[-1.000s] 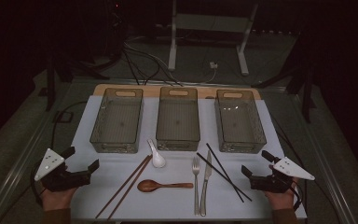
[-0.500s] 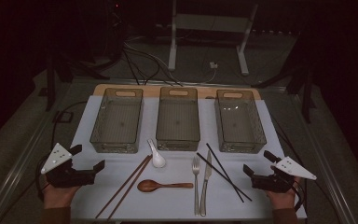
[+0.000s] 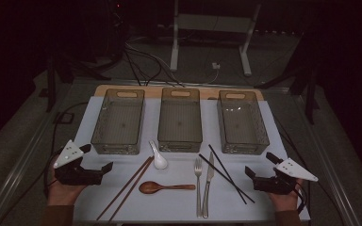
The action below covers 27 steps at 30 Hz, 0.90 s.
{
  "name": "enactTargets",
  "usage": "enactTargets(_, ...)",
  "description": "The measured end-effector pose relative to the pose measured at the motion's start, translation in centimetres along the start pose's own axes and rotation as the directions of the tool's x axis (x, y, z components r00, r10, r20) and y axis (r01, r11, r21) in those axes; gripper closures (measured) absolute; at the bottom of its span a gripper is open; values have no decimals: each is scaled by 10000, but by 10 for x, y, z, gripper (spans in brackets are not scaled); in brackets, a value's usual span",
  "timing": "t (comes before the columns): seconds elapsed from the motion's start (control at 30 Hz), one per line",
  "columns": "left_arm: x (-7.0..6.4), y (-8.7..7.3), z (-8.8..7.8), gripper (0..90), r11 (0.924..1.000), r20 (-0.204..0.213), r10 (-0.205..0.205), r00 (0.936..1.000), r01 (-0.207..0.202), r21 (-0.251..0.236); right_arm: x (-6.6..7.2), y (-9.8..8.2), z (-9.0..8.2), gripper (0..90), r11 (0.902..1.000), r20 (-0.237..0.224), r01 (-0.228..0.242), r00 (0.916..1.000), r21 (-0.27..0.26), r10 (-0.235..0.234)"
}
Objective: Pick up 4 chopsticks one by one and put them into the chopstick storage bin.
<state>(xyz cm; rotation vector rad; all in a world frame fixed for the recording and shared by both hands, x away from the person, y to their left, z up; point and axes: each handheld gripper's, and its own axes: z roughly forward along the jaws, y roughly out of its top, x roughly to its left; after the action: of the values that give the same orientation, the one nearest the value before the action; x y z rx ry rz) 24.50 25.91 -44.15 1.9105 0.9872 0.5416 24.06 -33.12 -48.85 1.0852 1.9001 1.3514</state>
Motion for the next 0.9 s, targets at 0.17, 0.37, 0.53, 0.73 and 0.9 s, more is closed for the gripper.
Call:
enactTargets(0.17,-6,5,8,7,9989,240,216,9995,-226,404,1,0,0,0,10000,36,12,10000,-3,-12)
enactTargets(0.37,-12,7,18,7,9960,440,409,9982,-442,782,1,0,-1,0,10000,57,60,10000,-15,-60)
enactTargets(0.53,-15,10,26,7,9916,524,532,9972,-590,1151,1,0,1,0,9999,96,91,9999,76,-91)
enactTargets(0.73,-19,10,34,7,9839,722,672,9951,-781,1605,1,0,0,0,9999,106,105,9999,44,-105)
enactTargets(0.9,-21,9,39,34,9779,826,711,9940,-858,1907,1,0,0,0,9999,117,97,9999,45,-98)
